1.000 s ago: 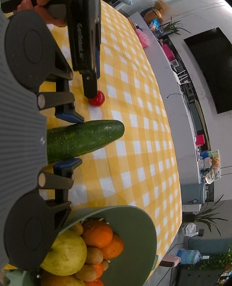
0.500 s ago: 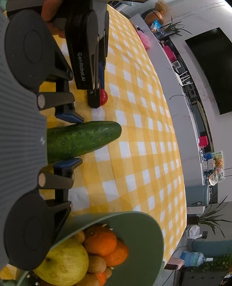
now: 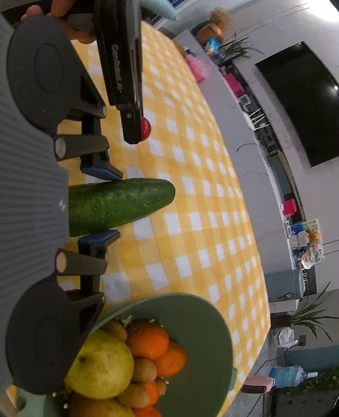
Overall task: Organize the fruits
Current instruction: 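Grasp the red tomato with the left gripper while the right gripper holds the cucumber, then carry the tomato and cucumber over the colander and lower them inside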
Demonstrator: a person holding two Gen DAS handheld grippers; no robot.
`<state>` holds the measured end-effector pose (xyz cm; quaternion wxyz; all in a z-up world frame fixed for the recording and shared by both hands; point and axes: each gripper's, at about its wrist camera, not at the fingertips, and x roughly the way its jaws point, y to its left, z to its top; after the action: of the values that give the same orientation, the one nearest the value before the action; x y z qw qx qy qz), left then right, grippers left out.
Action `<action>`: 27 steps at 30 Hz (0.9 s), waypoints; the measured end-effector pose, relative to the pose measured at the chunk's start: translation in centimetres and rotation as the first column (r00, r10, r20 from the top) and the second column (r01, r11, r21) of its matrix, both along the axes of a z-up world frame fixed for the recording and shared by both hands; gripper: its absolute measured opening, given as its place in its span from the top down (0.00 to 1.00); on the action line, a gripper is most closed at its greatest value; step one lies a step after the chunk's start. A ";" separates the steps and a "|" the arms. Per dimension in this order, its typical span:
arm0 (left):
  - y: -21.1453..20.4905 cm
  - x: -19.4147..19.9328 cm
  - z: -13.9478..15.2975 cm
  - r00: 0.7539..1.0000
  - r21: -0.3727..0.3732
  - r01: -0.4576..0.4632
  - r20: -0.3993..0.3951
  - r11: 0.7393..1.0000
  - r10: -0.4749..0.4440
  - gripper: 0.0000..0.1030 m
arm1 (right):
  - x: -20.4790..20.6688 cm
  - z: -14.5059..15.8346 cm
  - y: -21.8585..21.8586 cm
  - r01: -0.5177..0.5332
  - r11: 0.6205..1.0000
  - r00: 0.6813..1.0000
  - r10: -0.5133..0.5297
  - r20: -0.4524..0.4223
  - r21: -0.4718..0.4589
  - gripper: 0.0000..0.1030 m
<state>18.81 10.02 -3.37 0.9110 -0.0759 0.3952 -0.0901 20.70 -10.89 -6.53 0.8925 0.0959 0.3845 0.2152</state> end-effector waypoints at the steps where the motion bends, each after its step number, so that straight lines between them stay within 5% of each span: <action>1: -0.1 -0.5 0.6 1.000 -0.011 -0.002 0.005 1.000 0.002 0.69 | -0.4 0.4 -0.3 -0.001 1.000 1.000 0.001 0.003 0.015 0.62; 10: -3.3 -2.7 4.4 0.999 -0.060 0.039 0.035 0.997 -0.037 0.69 | -3.8 4.2 -5.9 0.019 0.994 0.998 -0.026 0.065 0.104 0.63; 27: -15.7 1.7 6.1 0.964 0.017 0.264 0.029 0.964 -0.264 0.69 | -0.7 6.9 -18.3 0.017 0.994 0.994 -0.006 0.106 -0.111 0.63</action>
<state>20.55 -5.65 2.72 0.8974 -0.0153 0.3883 -0.2092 20.04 -29.16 0.34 0.9169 0.0365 0.3475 0.1930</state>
